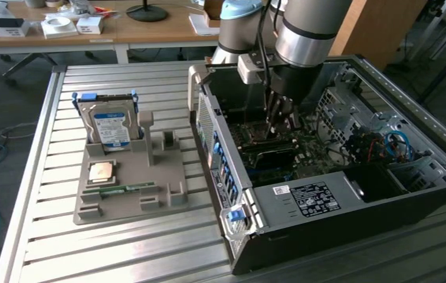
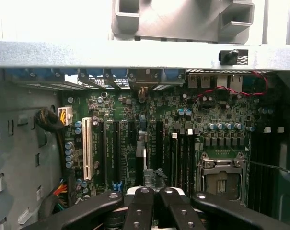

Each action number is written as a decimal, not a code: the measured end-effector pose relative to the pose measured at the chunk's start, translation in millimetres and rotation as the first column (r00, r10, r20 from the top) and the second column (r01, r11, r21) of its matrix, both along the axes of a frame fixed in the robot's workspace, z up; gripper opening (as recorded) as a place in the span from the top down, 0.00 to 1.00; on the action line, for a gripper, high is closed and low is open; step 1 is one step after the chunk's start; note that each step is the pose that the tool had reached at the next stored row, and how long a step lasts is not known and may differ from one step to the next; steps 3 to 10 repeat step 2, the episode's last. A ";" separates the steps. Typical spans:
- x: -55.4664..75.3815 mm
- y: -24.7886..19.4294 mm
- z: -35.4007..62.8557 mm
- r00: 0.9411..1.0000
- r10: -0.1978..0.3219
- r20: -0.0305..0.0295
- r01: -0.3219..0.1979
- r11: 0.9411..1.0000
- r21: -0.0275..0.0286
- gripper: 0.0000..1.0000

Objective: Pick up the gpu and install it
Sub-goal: 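Press down on the gpu until it lock into place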

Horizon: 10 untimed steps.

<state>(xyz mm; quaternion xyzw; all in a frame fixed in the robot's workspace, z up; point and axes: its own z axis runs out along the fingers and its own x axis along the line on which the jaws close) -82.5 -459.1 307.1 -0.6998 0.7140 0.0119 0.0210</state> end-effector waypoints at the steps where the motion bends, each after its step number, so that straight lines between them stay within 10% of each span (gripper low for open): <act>1: 0.0 0.0 0.0 1.000 0.000 0.000 0.000 1.000 0.000 0.89; 10: 0.0 0.0 0.0 1.000 0.000 0.000 0.000 1.000 0.000 0.89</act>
